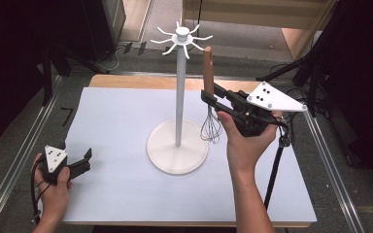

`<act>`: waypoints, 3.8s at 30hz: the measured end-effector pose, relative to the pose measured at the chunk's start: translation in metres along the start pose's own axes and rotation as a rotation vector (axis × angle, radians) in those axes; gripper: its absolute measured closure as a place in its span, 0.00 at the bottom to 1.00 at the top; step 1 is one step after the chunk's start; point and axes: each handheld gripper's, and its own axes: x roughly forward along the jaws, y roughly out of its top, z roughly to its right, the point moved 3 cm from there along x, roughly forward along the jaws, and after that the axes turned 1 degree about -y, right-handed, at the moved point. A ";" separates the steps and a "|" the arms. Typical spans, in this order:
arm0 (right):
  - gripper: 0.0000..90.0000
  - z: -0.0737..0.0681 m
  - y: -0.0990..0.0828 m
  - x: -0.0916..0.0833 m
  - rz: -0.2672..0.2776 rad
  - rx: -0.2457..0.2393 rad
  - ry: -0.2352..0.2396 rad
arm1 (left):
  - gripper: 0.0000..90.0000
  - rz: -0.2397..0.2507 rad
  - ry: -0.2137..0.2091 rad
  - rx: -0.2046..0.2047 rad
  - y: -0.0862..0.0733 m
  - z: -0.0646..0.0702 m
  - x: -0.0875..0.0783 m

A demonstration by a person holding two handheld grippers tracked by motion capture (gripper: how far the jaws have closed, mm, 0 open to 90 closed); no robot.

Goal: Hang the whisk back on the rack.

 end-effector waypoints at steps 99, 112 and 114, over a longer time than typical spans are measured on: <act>0.60 0.003 -0.014 0.013 0.022 0.051 -0.055 | 0.16 0.000 0.006 0.010 0.000 0.001 -0.001; 0.33 0.022 -0.035 -0.015 -0.009 0.049 -0.178 | 0.16 0.001 0.008 0.012 0.000 0.001 -0.001; 0.28 0.024 -0.040 -0.019 -0.024 0.042 -0.179 | 0.16 0.000 0.007 0.009 0.000 0.001 -0.001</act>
